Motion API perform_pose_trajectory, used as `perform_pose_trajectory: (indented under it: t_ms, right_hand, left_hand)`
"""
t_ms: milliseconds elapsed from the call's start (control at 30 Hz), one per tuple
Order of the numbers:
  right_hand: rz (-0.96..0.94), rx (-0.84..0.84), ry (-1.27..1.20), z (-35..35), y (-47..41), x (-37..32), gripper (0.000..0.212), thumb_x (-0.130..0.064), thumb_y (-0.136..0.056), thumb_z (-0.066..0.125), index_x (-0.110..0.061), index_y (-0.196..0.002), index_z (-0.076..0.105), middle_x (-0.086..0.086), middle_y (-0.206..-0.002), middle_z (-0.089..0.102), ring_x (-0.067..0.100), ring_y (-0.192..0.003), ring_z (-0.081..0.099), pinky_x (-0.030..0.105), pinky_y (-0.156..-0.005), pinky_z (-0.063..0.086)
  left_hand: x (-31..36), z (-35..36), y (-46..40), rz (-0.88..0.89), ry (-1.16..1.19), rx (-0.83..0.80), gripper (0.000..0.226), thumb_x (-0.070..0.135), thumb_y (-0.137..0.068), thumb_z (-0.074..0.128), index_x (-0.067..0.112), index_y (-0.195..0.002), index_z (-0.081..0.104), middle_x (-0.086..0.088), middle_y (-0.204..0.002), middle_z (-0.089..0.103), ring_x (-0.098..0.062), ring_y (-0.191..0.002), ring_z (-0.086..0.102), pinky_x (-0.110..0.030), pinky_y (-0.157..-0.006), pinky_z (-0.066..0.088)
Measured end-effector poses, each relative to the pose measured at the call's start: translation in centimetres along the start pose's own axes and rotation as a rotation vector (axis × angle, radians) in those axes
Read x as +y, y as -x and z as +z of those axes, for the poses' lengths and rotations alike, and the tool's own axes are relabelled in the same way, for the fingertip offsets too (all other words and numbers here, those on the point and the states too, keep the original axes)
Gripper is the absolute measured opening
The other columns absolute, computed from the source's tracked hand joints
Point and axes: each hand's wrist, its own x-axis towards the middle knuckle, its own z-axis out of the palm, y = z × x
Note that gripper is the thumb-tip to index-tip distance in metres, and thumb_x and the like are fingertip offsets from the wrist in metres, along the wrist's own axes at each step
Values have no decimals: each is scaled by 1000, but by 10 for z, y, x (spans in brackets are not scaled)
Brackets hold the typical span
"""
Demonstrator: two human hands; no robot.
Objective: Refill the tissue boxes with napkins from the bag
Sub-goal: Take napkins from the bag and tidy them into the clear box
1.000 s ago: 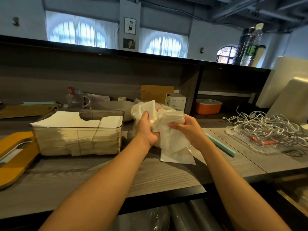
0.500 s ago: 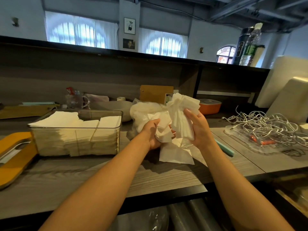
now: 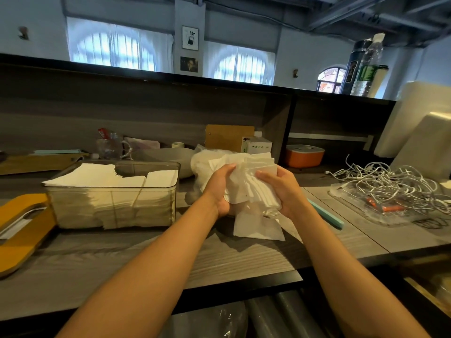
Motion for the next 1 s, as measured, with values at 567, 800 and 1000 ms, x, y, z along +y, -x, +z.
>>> perform_pose_trajectory:
  t_ms: [567, 800, 1000]
  right_hand:
    - [-89, 339, -24, -6, -3, 1, 21, -17, -88, 70, -20, -106, 62, 3, -102, 64, 28, -103, 64, 35, -73, 57]
    - [-194, -99, -403, -12, 2, -5, 42, -24, -98, 54, -11, -136, 46, 13, -111, 58, 23, -94, 66, 37, -72, 59]
    - [-96, 131, 58, 9, -4, 7, 26, -16, -89, 69, -25, -112, 59, 1, -105, 67, 22, -98, 67, 35, -76, 59]
  left_hand:
    - [2, -10, -19, 386, -199, 361, 32, 38, -96, 61, 18, -121, 57, -3, -116, 64, -26, -108, 61, -46, -94, 54]
    - [-6, -2, -15, 318, -292, 209, 6, 29, -102, 53, 24, -99, 51, 2, -101, 58, -25, -104, 57, -48, -98, 51]
    - [-12, 7, -7, 121, -91, 43, 46, 52, -100, 44, 16, -118, 67, -8, -105, 74, -26, -97, 69, -40, -82, 55]
